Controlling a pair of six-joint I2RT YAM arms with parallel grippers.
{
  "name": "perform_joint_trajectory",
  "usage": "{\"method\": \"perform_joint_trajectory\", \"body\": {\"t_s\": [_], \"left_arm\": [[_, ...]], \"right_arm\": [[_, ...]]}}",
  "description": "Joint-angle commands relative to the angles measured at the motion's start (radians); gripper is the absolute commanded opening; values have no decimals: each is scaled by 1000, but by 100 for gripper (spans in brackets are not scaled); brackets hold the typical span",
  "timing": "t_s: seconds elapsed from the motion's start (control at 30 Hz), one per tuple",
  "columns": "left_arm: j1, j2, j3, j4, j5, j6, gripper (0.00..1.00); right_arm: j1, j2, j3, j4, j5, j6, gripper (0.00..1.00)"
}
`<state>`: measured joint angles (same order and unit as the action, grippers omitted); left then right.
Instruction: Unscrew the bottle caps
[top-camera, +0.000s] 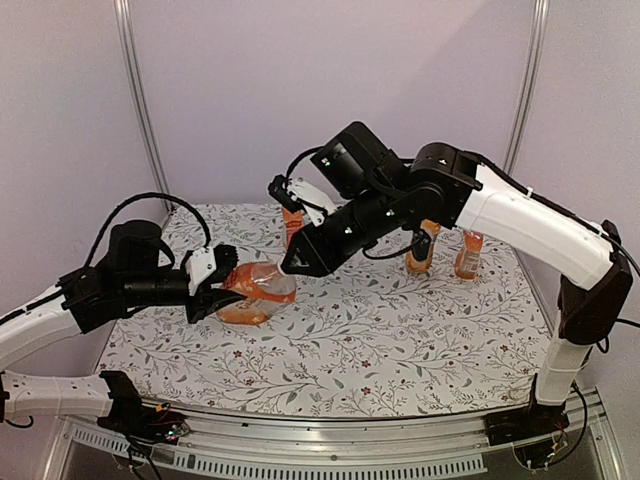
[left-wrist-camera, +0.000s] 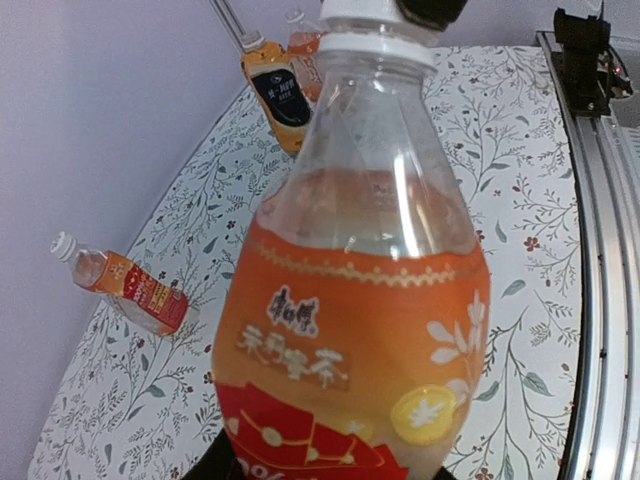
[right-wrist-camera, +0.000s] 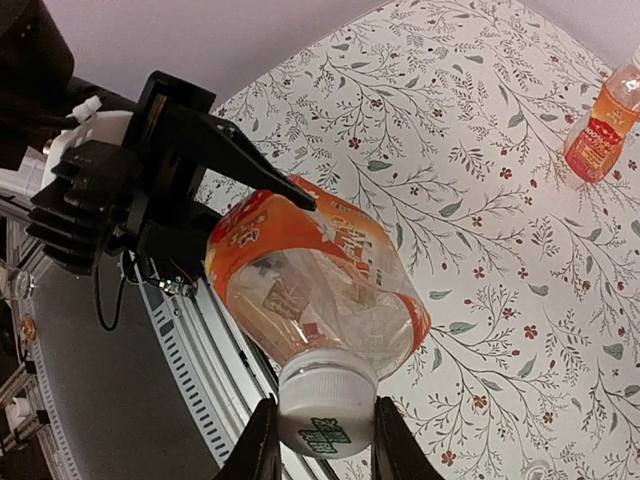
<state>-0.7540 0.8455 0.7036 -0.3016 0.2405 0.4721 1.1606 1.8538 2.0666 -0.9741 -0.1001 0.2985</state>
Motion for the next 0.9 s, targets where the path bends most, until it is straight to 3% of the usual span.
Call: {"method": "perform_joint_trajectory", "body": {"t_s": [0.0,0.2,0.37,0.6,0.87], "left_arm": [[2,-2,12,-104,182,47,10],[1,-8,33,-300,400,134,9],[1,-8,26,-350,396,188,8],[1,-14,17,-358,388,204,8],[1,-23,6,-331,356,185,8]], "right_arm": [[77,-56,-37,-52,44,-408,0],[199,-180,-233,-4,96,-991,0],[248,-291,-412,107,202,-1415,0],[261,-268,-395,105,276,-1615,0],[257,-245,-381,123,286,-1563,0]]}}
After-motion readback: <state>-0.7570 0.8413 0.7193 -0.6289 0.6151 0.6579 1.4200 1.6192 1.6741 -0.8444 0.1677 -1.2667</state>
